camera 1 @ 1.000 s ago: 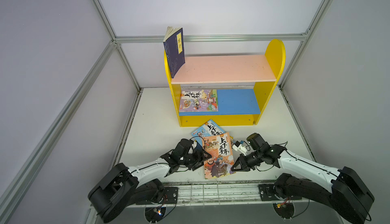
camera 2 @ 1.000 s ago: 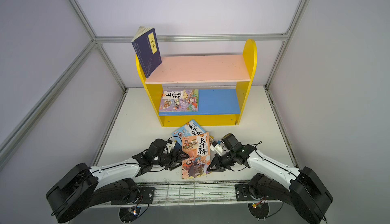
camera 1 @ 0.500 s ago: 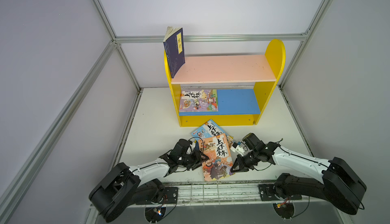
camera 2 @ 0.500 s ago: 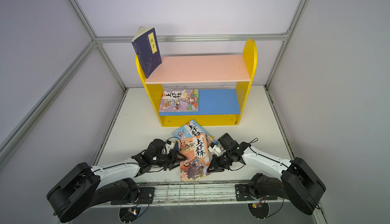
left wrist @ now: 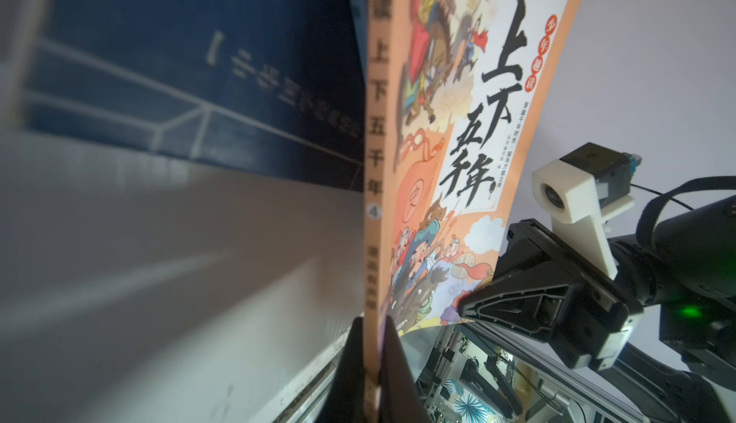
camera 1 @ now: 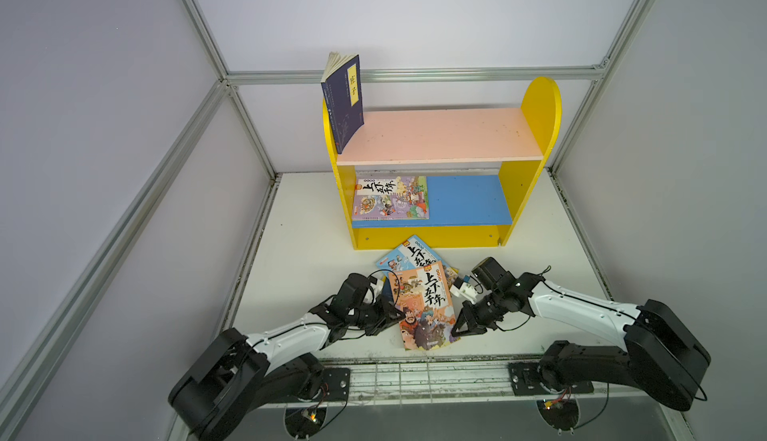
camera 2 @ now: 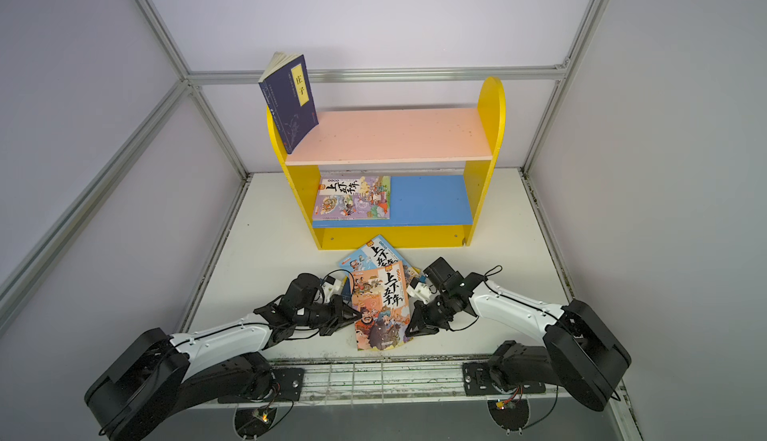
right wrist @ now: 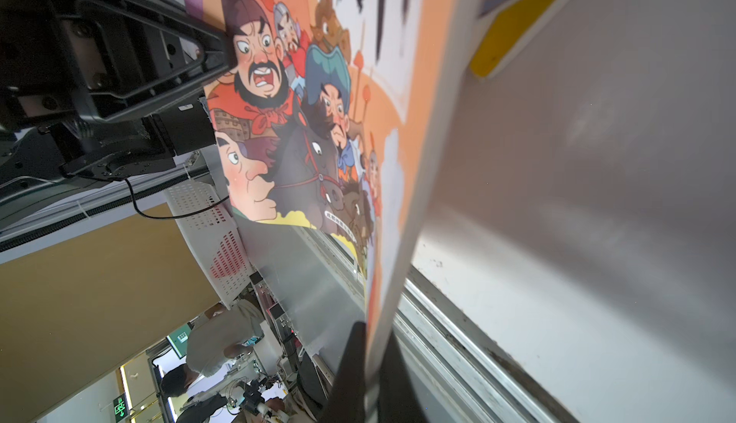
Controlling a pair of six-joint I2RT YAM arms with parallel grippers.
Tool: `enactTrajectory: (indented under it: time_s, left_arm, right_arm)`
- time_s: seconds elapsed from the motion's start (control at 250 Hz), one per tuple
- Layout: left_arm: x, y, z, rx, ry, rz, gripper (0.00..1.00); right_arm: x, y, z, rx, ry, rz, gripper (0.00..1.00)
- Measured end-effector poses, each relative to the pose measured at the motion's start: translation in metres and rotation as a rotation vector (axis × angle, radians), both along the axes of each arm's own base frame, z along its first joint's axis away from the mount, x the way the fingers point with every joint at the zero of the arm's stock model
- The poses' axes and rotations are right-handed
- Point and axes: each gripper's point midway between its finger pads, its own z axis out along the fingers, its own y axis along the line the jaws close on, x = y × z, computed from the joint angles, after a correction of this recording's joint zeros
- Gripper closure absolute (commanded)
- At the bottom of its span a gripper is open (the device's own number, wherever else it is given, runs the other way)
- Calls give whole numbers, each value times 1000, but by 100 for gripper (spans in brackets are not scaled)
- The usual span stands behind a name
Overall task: Stacking books/files
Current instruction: Pick up the books, then place the book at the bookshelf.
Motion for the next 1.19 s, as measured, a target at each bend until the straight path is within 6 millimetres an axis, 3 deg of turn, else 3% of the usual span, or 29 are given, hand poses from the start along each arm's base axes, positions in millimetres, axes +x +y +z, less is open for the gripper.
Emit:
enactTrajectory:
  time_s: [0.076, 0.252, 0.308, 0.46, 0.604, 0.8, 0.9, 1.072, 1.192]
  left_arm:
    - [0, 0, 6, -6, -12, 1, 100]
    - [4, 2, 40, -26, -78, 22, 100]
    - [7, 4, 57, -38, -116, 38, 100]
    - [17, 8, 110, -79, -202, 105, 100]
    - [30, 14, 162, -115, -285, 189, 100]
    - [55, 23, 222, -152, -423, 317, 100]
    - [69, 26, 234, -160, -472, 380, 100]
    - [88, 28, 239, -182, -506, 472, 100]
    - [96, 29, 248, -207, -546, 520, 100]
  right_arm:
    - [4, -1, 2, -19, -16, -6, 42]
    - [31, -13, 18, -98, -151, -76, 15]
    - [46, -23, 27, -124, -199, -137, 0]
    - [77, -52, 59, -168, -305, -278, 0]
    - [85, -57, 97, -138, -402, -325, 0]
    - [93, -57, 135, 0, -436, -526, 0]
    - [99, -51, 149, 106, -396, -638, 0]
    - [100, -30, 187, 289, -381, -728, 0]
    - [99, -12, 195, 377, -353, -769, 0]
